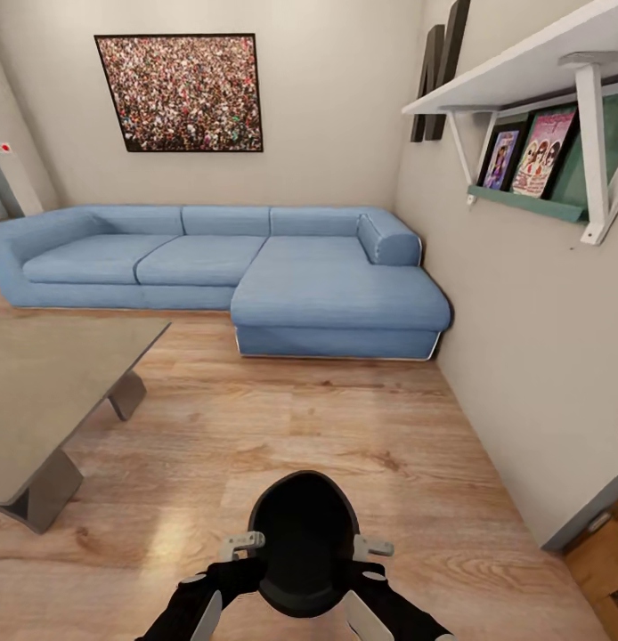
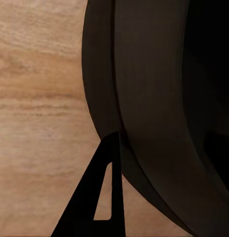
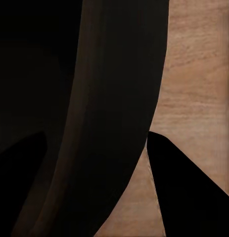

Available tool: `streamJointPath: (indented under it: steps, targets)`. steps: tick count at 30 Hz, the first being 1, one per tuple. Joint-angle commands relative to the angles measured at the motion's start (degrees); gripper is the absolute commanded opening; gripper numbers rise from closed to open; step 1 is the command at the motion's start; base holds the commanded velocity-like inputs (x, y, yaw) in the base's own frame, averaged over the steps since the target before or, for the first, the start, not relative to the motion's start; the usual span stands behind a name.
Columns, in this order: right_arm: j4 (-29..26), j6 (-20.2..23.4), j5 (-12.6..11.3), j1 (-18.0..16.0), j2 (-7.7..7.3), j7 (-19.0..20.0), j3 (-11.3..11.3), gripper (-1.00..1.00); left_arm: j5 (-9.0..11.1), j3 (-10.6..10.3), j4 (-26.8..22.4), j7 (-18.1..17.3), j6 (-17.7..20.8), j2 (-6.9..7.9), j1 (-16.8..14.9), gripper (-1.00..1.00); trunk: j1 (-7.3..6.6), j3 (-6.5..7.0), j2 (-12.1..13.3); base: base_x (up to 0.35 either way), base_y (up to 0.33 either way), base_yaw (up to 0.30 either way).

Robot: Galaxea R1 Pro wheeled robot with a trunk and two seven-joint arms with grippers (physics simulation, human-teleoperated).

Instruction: Place each of the two pumpkins and all three candles from the living room inside a cabinet in the living room (use any cabinet), then make sure every cabinet is closed, and position the cauldron so it is next to a table in the living room.

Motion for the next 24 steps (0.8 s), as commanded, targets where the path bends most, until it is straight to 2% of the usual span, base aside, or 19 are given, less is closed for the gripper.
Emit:
streamJointPath:
  steps: [1, 14, 24]
  targets:
    - [-0.9, 0.3, -1.1, -0.1, 0.0, -0.4, 0.9, -1.0, 1.6, -0.5, -0.2, -0.1, 0.3, -0.04, 0.0, -1.0, 0.01, -0.05, 0.0, 0.216, -0.168, 0.0]
    - [-0.9, 0.3, -1.1, -0.1, 0.0, -0.6, 1.1, -1.0, 1.6, -0.5, -0.2, -0.1, 0.3, -0.04, 0.0, -1.0, 0.01, -0.05, 0.0, 0.216, -0.169, 0.002]
    - [-0.9, 0.3, -1.1, -0.1, 0.0, -0.9, 2.0, -1.0, 1.6, -0.5, -0.2, -0.1, 0.3, -0.04, 0.0, -1.0, 0.01, -0.05, 0.0, 0.205, -0.135, 0.248]
